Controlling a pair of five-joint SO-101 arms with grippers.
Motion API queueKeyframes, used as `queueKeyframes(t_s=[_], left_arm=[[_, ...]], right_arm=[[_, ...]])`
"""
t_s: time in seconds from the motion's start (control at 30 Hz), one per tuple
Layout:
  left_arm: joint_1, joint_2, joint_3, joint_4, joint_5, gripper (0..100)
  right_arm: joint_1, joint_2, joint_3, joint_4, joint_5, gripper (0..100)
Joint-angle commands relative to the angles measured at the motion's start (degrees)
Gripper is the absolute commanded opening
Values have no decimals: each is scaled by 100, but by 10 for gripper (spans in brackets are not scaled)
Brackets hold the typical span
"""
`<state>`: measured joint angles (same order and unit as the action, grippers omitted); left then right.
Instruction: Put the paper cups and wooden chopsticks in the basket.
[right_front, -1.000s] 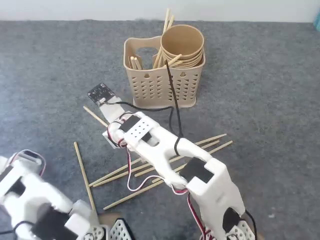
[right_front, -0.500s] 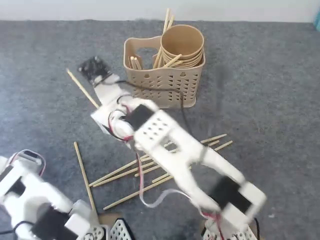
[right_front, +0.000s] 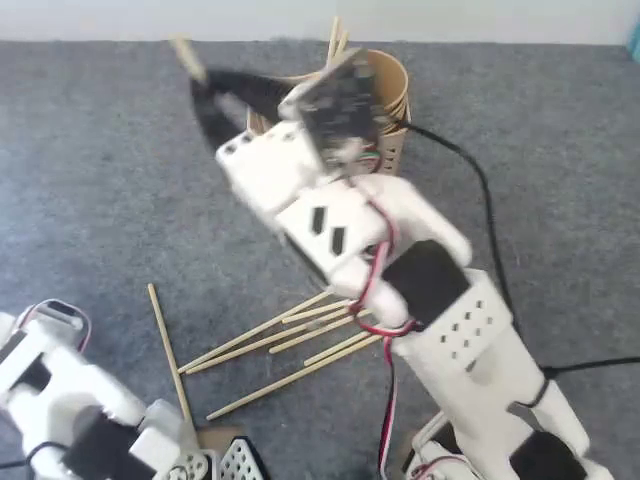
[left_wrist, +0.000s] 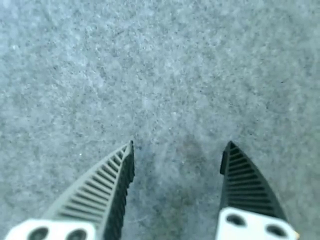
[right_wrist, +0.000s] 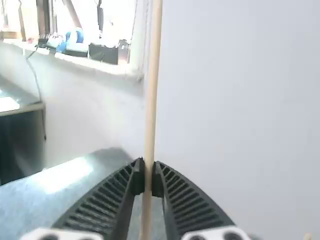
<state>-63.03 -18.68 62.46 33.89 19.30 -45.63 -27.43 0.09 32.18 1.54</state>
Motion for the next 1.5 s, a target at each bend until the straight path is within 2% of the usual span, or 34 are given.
queueKeyframes(t_s=[0.0,0.2,0.37,0.63,0.83,1.0,1.2,1.33,1.47], left_arm=[[44,-62,-224,-132,62,268],[62,-62,-224,-132,62,268],[79,-62,-224,-132,62,268],[79,-62,-224,-141,62,268],[79,-62,-233,-141,62,268],[70,-62,-233,-141,62,268],[70,-62,-233,-141,62,268],[79,-62,-233,-141,62,268],[88,-62,-233,-114,53,268]], right_arm=[[435,-576,229,-954,88,7],[505,-1613,2127,-2343,105,7],[980,-1648,3349,-3749,105,7],[1499,-505,4079,-6633,97,7],[1622,919,4053,-8215,132,7],[1622,2018,3868,-8884,149,7],[1640,3134,3323,-9341,774,34],[1552,3169,3341,-9165,765,130],[1534,2835,3437,-9051,765,117]])
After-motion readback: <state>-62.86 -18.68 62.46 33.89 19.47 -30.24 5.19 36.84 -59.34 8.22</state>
